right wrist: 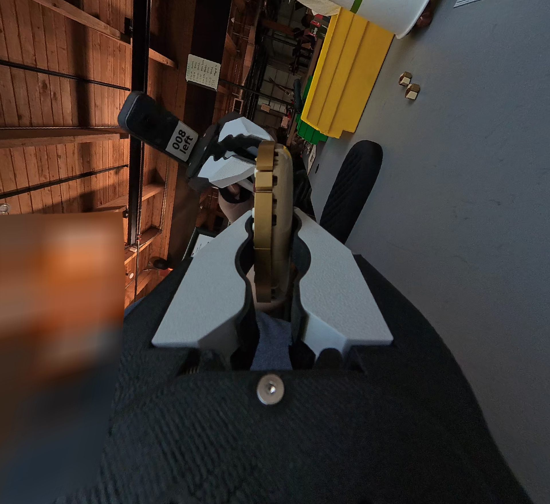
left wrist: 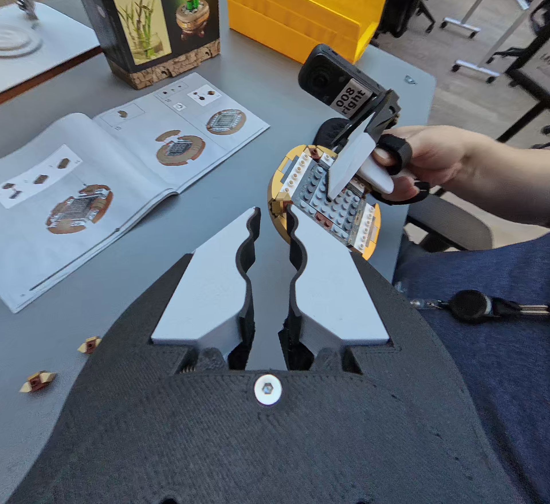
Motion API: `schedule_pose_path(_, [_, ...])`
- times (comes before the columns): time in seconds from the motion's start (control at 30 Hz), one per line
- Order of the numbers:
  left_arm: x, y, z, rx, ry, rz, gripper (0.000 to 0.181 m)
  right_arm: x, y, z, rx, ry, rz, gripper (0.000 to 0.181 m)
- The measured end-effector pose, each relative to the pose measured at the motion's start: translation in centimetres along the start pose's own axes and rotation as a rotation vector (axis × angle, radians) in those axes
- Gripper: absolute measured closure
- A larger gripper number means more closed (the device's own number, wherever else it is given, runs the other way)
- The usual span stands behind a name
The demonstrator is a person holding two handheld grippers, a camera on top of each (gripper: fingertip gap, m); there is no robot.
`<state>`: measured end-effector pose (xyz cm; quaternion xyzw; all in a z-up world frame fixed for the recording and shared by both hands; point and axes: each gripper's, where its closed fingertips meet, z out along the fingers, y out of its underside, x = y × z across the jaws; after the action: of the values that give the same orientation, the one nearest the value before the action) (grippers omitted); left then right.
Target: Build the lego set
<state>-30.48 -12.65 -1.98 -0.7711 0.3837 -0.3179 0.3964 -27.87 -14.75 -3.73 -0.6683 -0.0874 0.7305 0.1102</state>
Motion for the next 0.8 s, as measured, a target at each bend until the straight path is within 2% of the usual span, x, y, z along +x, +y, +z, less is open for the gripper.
schedule_pose_path(0.03, [0.5, -0.1, -0.2, 0.009, 0.065, -0.034, 0.166, -0.2, 0.0, 0.0, 0.0, -0.006, 0.0, 0.163])
schedule_pose_path(0.1, [1.3, -0.8, -0.9, 0.058, 0.167, -0.093, 0.166, -0.3, 0.2, -0.1, -0.005, -0.007, -0.008, 0.163])
schedule_pose_path(0.17, [1.1, -1.1, -1.4, 0.09, 0.182, -0.114, 0.165, -0.3, 0.4, -0.1, -0.019, -0.006, -0.025, 0.163])
schedule_pose_path(0.3, [1.3, -0.2, -1.3, 0.046, 0.244, -0.164, 0.157, -0.6, 0.7, 0.1, -0.04, -0.023, -0.049, 0.163])
schedule_pose_path(0.4, [1.6, -0.1, -1.1, 0.046, 0.301, -0.23, 0.157, -0.8, 1.1, 0.3, -0.066, -0.021, -0.074, 0.163])
schedule_pose_path(0.8, [2.0, 0.4, -0.9, 0.034, 0.351, -0.289, 0.167, -0.9, 1.4, 0.3, -0.091, 0.007, -0.154, 0.163])
